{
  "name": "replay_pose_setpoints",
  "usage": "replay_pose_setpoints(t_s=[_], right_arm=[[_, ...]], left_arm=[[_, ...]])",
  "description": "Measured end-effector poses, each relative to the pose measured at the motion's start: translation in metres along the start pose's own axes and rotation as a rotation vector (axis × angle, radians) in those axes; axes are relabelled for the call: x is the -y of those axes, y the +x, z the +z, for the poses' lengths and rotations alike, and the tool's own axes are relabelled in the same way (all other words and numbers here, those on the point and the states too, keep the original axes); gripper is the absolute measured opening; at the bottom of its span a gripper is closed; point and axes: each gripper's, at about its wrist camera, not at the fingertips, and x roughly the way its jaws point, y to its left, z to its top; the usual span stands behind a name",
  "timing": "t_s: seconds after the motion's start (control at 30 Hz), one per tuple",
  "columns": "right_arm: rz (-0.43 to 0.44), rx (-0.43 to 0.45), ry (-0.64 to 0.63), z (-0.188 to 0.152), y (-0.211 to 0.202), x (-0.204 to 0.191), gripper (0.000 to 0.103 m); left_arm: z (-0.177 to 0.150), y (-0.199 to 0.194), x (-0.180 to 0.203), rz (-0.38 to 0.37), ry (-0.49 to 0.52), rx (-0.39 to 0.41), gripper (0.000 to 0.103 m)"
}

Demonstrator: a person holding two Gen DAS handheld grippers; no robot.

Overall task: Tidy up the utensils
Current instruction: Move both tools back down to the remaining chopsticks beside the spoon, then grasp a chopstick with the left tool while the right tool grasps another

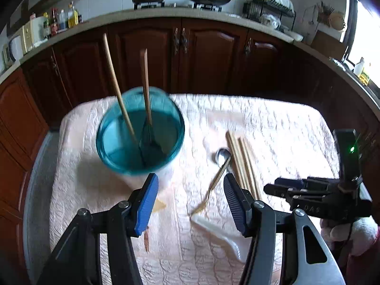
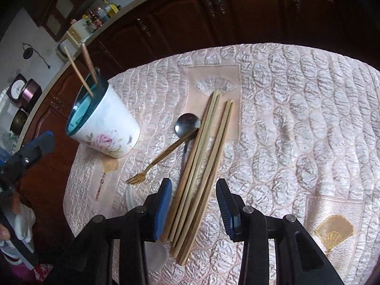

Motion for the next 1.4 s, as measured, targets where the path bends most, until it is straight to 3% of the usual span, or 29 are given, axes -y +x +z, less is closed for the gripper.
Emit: replay_pose_setpoints(t_s=[0.4,0.53,0.77,0.93,1.2,1.4], right_arm=[[-0.032,0.002,0.083,0.010,0.027,0.025,0.041],[-0.070,0.001,0.074,0.024,0.040,0.029,0.035],[-0.109,0.006,0.067,0.051,0.063,0.029,0.025],[-0.133,0.001,0.067,0.071,0.073,0.033,0.024],[-0.053,0.003,0.116,0.074,0.057,0.058,0.023],[-0.049,0.021,0.104,0.088,0.052,0.068,0.023]], left_arm=[[-0.034,0.041,-0.001,-0.006,-0.018,-0.101,0.058],[-0.036,0.049,-0.003,-0.001,-0.029,-0.110,0.058],[-0.025,0.061,0.013,0.003,-0.004,-0.110,0.058],[-0.010,0.074,0.032,0.008,0.046,-0.110,0.058],[0.007,0.099,0.049,0.032,0.092,-0.133,0.058],[0.016,0.119,0.058,0.056,0.112,-0.161,0.058]])
